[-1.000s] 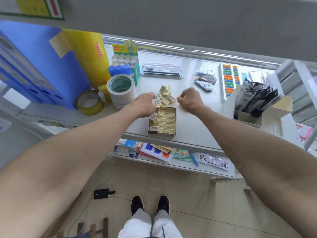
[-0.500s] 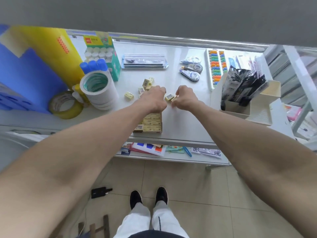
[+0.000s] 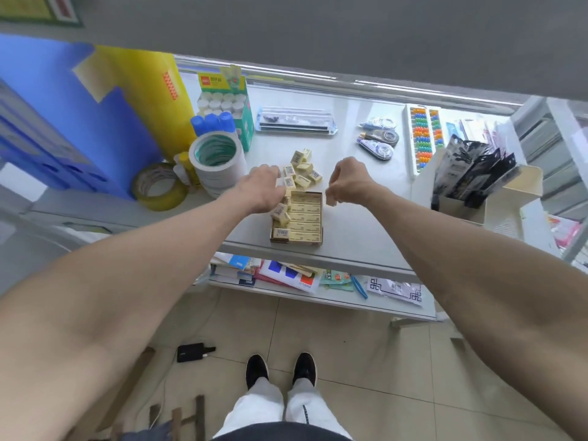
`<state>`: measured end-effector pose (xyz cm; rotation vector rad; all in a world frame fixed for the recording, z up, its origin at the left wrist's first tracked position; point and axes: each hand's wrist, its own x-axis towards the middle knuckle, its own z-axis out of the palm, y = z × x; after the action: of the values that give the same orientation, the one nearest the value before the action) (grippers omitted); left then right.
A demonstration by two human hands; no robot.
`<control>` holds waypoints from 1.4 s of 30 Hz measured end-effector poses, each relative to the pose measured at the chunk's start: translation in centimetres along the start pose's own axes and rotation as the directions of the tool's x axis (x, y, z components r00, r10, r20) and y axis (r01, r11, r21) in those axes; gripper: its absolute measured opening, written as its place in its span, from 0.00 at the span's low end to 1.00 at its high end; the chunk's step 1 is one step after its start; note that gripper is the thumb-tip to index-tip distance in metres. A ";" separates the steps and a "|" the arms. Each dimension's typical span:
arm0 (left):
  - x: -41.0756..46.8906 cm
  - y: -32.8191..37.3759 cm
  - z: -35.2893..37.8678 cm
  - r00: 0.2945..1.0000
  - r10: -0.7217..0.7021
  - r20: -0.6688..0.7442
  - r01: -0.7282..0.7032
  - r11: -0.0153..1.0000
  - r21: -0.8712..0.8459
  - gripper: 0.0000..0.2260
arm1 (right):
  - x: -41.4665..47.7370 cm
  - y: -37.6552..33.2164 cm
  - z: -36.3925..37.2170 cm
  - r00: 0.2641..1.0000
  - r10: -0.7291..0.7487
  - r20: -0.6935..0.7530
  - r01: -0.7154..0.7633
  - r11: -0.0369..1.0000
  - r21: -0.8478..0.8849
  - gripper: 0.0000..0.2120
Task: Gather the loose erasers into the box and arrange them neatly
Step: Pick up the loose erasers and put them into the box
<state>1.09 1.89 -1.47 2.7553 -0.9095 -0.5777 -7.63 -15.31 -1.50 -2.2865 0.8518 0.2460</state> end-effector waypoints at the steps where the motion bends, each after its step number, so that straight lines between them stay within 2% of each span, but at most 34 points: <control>1: -0.3 -0.4 0.0 1.000 -0.005 0.005 0.006 1.000 -0.021 0.20 | 0.0 0.0 0.2 1.000 0.010 0.018 -0.010 1.000 -0.023 0.11; 4: -1.1 -1.1 0.1 1.000 -0.016 0.018 0.018 0.996 -0.083 0.19 | 0.2 0.3 1.0 0.997 0.065 0.038 -0.063 0.995 -0.072 0.11; 9: -1.7 -0.9 0.0 0.999 0.031 0.009 -0.030 0.994 -0.104 0.17 | -0.1 -0.1 0.3 0.999 0.043 -0.030 -0.048 0.979 -0.200 0.06; 11: -1.7 -1.0 -0.3 1.000 0.021 0.006 -0.021 0.995 -0.100 0.17 | 0.1 -0.4 0.1 0.997 0.026 -0.075 -0.038 0.986 -0.165 0.07; 13: -1.7 -1.3 -0.7 1.000 -0.005 0.002 0.006 0.996 -0.087 0.19 | 0.2 -1.1 0.1 0.997 0.011 -0.070 -0.014 0.999 -0.041 0.09; 15: -2.0 -1.6 -1.1 1.000 -0.031 0.001 0.031 0.996 -0.083 0.21 | -0.6 -2.1 0.2 0.999 -0.004 0.039 -0.002 0.989 0.149 0.11; 17: -2.1 -2.3 -1.2 0.999 -0.054 0.010 0.054 0.995 -0.086 0.22 | -2.0 -2.9 0.6 0.973 -0.020 0.230 -0.051 0.953 0.298 0.13; 20: -2.4 -3.2 -1.2 0.996 -0.086 0.038 0.089 0.991 -0.099 0.22 | -3.2 -3.1 1.7 0.907 -0.037 0.419 -0.115 0.937 0.330 0.14; 24: -2.4 -3.7 -1.3 0.994 -0.096 0.057 0.102 0.988 -0.120 0.22 | -3.3 -2.8 2.7 0.871 -0.040 0.491 -0.107 0.958 0.266 0.16; 29: -1.8 -3.6 -1.0 0.994 -0.083 0.065 0.092 0.983 -0.159 0.21 | -3.1 -2.7 3.3 0.862 -0.073 0.502 -0.110 0.939 0.326 0.13; 33: -1.0 -2.7 -0.4 0.998 -0.025 0.054 0.034 0.983 -0.183 0.20 | -2.9 -2.7 2.9 0.916 -0.094 0.390 0.004 0.974 0.227 0.13; 36: -0.1 -1.8 -0.5 0.999 -0.022 0.034 0.028 0.979 -0.202 0.20 | -1.8 -1.9 2.3 0.995 -0.051 0.090 0.027 0.969 0.246 0.10; 38: 0.5 -1.5 -0.5 0.999 -0.033 0.035 0.039 0.975 -0.218 0.20 | -0.8 -0.9 1.9 0.992 0.014 -0.123 0.005 0.988 0.151 0.10; 39: 0.9 -1.3 -0.5 0.999 -0.035 0.041 0.044 0.974 -0.221 0.20 | -0.4 -0.3 1.7 0.982 0.040 -0.183 -0.023 0.995 0.094 0.09; 42: 1.5 -0.5 -0.2 0.997 -0.036 0.069 0.051 0.972 -0.230 0.20 | 0.6 1.2 1.5 0.982 0.061 -0.179 -0.068 0.997 -0.030 0.13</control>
<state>2.50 1.42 -1.92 2.5650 -0.7429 -0.7339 -7.86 -15.31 -3.52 -2.3431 1.0210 0.0868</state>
